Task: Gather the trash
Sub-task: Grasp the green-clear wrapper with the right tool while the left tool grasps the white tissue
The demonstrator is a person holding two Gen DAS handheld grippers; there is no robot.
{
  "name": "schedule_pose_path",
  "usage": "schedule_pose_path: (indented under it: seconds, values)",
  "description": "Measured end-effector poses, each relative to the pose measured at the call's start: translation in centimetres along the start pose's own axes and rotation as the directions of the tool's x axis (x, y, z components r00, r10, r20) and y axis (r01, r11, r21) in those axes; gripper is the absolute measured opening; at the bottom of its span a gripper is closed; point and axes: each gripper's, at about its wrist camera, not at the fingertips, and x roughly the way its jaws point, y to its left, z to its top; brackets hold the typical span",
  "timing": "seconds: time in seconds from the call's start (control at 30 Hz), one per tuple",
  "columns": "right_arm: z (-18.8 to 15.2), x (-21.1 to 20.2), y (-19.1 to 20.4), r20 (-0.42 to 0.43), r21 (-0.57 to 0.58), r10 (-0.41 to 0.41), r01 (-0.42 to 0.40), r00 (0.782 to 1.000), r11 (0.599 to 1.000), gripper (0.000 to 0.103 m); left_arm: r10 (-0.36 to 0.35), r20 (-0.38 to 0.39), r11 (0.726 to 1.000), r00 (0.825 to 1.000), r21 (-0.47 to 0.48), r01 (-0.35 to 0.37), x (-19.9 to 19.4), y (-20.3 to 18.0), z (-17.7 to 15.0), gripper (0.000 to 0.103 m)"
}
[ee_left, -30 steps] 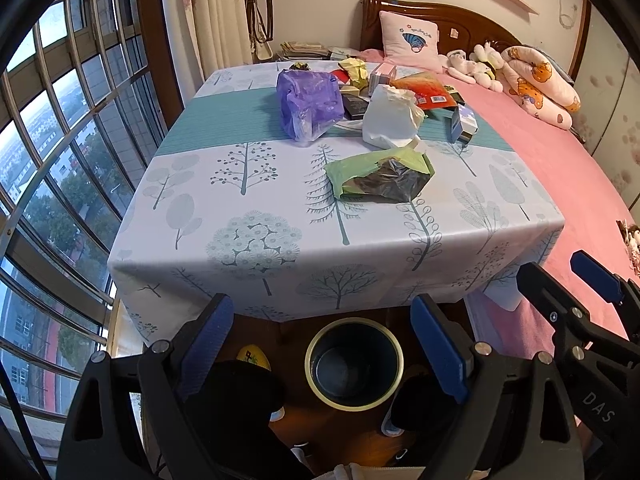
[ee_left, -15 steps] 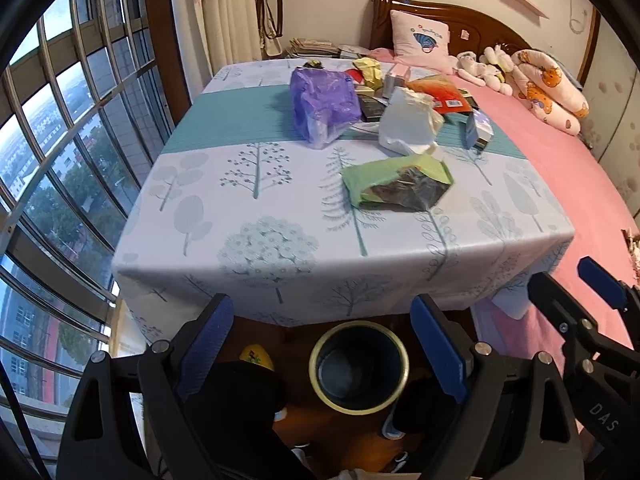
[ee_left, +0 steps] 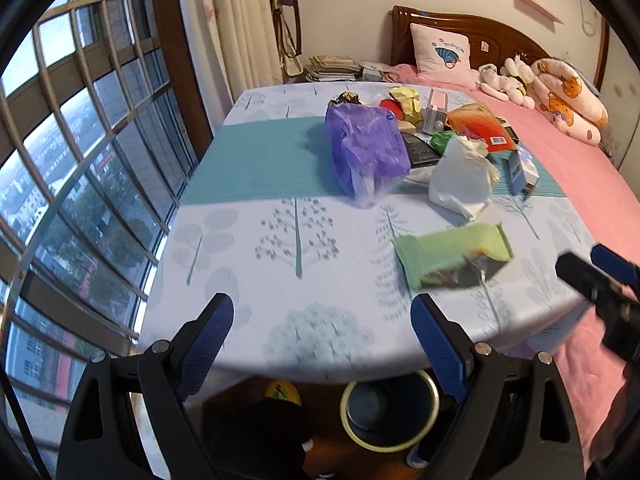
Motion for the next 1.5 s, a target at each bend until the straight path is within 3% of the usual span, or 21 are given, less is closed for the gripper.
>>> schedule_pose_path:
  seconds: [0.17, 0.37, 0.5, 0.63, 0.7, 0.8, 0.87, 1.1, 1.2, 1.3, 1.4, 1.5]
  values:
    - [2.3, 4.9, -1.2, -0.097, 0.102, 0.069, -0.059, 0.993, 0.993, 0.081, 0.007, -0.02, 0.999, 1.0, 0.035, -0.007, 2.4, -0.1, 1.1, 0.089]
    - [1.8, 10.1, -1.7, -0.204, 0.217, 0.138, -0.093, 0.969, 0.972, 0.081, -0.02, -0.064, 0.999, 0.998, 0.028, 0.022, 5.4, 0.0, 1.6, 0.089]
    - [1.1, 11.7, -1.4, -0.233, 0.259, 0.177, -0.115, 0.956, 0.959, 0.081, -0.042, -0.089, 0.999, 0.995, 0.01, 0.043, 7.0, 0.2, 1.8, 0.089]
    - [0.9, 12.0, -0.7, -0.229, 0.248, 0.18, -0.122, 0.957, 0.961, 0.081, -0.046, -0.109, 0.999, 0.993, 0.002, 0.047, 8.3, 0.1, 1.9, 0.089]
    - [0.9, 12.0, -0.3, -0.227, 0.232, 0.189, -0.135, 0.956, 0.963, 0.067, -0.047, -0.111, 0.999, 0.993, 0.001, 0.047, 8.5, 0.2, 1.9, 0.089]
    - [0.9, 12.1, -0.1, -0.237, 0.224, 0.2, -0.146, 0.951, 0.964, 0.058, -0.055, -0.112, 0.998, 0.992, -0.004, 0.055, 8.5, 0.3, 1.9, 0.089]
    - [0.9, 12.0, 0.0, -0.229, 0.219, 0.203, -0.153, 0.952, 0.964, 0.046, -0.072, -0.109, 0.997, 0.991, -0.009, 0.072, 8.4, 0.1, 2.1, 0.089]
    - [0.3, 9.5, -1.4, -0.166, 0.197, 0.195, -0.162, 0.967, 0.967, 0.024, -0.161, -0.096, 0.987, 0.982, -0.004, 0.161, 7.3, -1.6, 3.4, 0.089]
    - [0.8, 7.7, -3.1, -0.111, 0.175, 0.141, -0.121, 0.984, 0.977, 0.017, -0.221, -0.103, 0.975, 0.97, -0.003, 0.222, 7.2, -2.9, 4.6, 0.089]
    - [1.4, 6.2, -5.1, -0.063, 0.155, 0.072, -0.061, 0.995, 0.986, 0.015, -0.33, -0.143, 0.944, 0.933, -0.028, 0.33, 8.1, -4.6, 6.5, 0.089]
    - [1.8, 5.6, -7.2, -0.041, 0.163, 0.03, -0.023, 0.999, 0.986, 0.013, -0.393, -0.161, 0.919, 0.905, -0.056, 0.389, 8.9, -6.2, 8.3, 0.089]
    - [1.5, 5.4, -9.3, -0.037, 0.194, 0.022, -0.014, 0.999, 0.981, 0.013, -0.403, -0.158, 0.914, 0.902, -0.022, 0.405, 9.9, -8.7, 10.6, 0.089]
